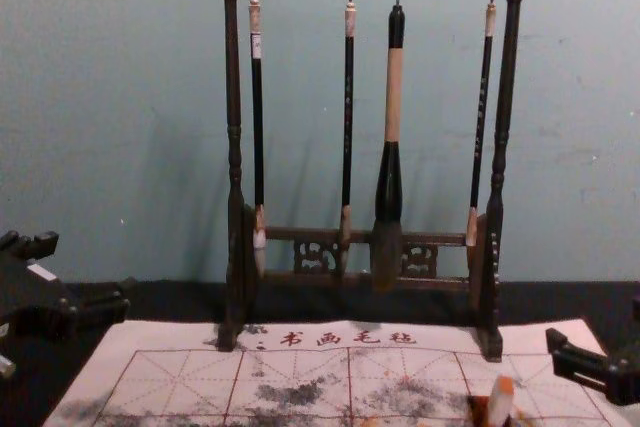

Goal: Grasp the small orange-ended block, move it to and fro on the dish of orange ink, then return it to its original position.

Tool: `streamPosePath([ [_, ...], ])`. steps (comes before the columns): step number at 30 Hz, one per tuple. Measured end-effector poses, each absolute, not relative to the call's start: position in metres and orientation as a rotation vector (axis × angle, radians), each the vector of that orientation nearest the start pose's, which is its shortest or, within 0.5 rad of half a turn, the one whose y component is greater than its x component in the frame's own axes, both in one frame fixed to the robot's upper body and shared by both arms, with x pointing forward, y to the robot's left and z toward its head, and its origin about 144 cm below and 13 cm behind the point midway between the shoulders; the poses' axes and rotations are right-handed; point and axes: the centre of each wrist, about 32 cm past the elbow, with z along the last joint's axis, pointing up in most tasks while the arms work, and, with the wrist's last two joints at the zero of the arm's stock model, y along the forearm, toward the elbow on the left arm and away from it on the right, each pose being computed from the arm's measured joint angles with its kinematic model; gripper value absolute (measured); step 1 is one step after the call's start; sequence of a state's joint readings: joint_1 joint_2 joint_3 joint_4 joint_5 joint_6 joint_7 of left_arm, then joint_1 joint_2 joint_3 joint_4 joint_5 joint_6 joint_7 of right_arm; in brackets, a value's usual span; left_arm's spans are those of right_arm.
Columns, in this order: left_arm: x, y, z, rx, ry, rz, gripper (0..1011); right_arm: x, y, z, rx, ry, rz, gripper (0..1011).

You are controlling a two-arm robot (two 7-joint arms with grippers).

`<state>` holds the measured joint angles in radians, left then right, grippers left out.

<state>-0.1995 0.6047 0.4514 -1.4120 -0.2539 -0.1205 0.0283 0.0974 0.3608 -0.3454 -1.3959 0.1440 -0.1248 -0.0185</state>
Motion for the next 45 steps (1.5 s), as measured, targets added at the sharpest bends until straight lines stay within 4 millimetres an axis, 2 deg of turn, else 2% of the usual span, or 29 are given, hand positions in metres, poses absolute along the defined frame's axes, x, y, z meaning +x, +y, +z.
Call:
streamPosePath([
  [45, 0.4886, 0.3097, 1.1398, 0.304, -0.285, 1.248, 1001, 0.4686, -0.25, 1.1058, -0.205, -0.16, -1.28, 1002],
])
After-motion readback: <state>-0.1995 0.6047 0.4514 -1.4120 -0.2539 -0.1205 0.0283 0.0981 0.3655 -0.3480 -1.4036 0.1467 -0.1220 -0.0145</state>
